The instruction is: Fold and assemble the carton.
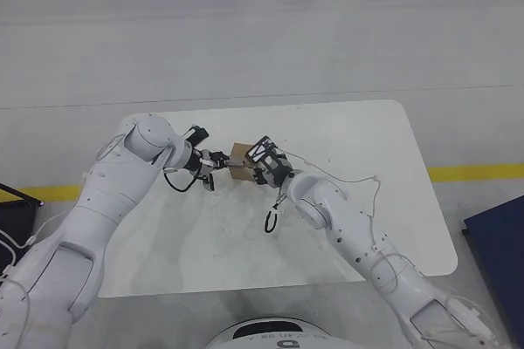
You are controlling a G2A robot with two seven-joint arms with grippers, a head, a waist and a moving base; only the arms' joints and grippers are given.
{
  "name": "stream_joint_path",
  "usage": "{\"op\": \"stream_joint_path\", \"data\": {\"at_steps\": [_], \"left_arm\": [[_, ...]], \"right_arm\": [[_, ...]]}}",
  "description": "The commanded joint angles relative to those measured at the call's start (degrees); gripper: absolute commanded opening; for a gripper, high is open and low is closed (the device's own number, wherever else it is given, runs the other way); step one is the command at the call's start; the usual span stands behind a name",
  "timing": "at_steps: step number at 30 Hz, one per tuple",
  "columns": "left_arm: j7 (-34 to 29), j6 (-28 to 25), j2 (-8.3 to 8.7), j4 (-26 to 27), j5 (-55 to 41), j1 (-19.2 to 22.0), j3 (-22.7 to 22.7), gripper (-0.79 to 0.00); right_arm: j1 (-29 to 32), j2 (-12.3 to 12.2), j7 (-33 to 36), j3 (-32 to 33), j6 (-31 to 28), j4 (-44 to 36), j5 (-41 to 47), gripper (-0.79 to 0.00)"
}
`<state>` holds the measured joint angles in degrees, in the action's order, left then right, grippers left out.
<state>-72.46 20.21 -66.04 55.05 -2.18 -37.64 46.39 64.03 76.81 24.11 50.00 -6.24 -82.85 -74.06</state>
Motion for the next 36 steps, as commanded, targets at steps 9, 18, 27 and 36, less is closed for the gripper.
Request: {"op": "stream_joint_path", "data": {"at_steps": [9,18,27,36], "left_arm": [[-0.89,-2.54,1.02,0.23,-3.86,0.23,4.18,0.000],[-0.67,-4.04,1.85,-4.78,-7.20,0.49,7.71,0.000],[1.65,-2.90,-0.25,-8.72,-8.56,2.16,4.15,0.000],[1.25,-3.80,-1.85,-13.12,-9.39,3.69,1.79,0.000]], "right_arm": [[-0.29,0.38,0.33,-0.02,-0.25,-0.22,-1.04,-0.200],[-0.37,-0.05,1.76,1.69,-7.15,-3.62,0.41,-0.182],[-5.85,0.90,4.09,-0.80,-7.46,0.35,-5.04,-0.299],[-8.03,1.98,3.77,-3.20,-7.61,2.73,-7.00,-0.329]]}}
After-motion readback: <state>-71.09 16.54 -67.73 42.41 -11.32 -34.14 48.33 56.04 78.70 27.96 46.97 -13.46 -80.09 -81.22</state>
